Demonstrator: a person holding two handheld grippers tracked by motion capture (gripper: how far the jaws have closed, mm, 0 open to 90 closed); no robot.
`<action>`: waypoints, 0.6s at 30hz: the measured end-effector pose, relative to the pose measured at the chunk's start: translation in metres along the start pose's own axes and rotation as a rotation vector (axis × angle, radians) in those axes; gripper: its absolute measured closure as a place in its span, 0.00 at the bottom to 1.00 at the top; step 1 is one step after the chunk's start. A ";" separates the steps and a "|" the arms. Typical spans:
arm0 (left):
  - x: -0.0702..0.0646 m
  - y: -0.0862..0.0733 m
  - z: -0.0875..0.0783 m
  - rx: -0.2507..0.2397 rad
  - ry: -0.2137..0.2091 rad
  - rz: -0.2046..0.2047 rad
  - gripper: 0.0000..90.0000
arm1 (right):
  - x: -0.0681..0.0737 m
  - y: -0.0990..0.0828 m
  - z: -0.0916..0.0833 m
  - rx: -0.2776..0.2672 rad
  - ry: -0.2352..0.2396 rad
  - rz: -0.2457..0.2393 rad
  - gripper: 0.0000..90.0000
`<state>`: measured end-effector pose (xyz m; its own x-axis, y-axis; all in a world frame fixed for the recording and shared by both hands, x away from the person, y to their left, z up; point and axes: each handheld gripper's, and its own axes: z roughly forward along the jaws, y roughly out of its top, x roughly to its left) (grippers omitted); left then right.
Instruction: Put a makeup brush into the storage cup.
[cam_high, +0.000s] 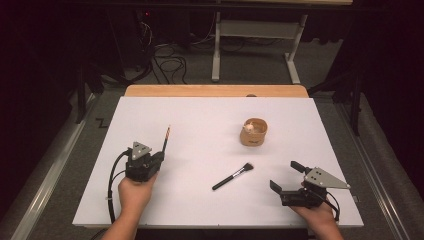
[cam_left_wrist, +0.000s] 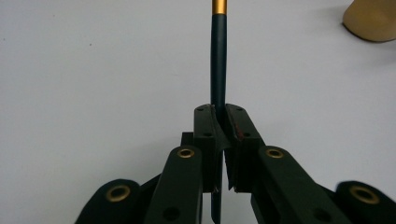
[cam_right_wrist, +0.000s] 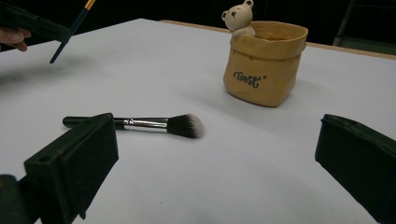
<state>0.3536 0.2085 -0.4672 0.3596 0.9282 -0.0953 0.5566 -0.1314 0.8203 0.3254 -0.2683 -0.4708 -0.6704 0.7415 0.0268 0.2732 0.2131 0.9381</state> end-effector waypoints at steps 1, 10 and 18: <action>-0.001 -0.001 -0.001 -0.012 0.000 0.004 0.93 | 0.000 0.000 0.000 0.000 0.000 0.000 0.00; 0.001 -0.008 -0.009 -0.101 -0.018 0.010 0.93 | 0.005 -0.001 0.002 0.007 0.004 -0.016 0.00; 0.002 -0.011 -0.011 -0.141 -0.032 0.015 0.93 | 0.007 -0.003 0.002 0.004 0.000 -0.016 0.00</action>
<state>0.3397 0.2160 -0.4700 0.3921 0.9145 -0.0991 0.4411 -0.0924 0.8927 0.3213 -0.2619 -0.4739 -0.6750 0.7377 0.0118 0.2648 0.2274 0.9371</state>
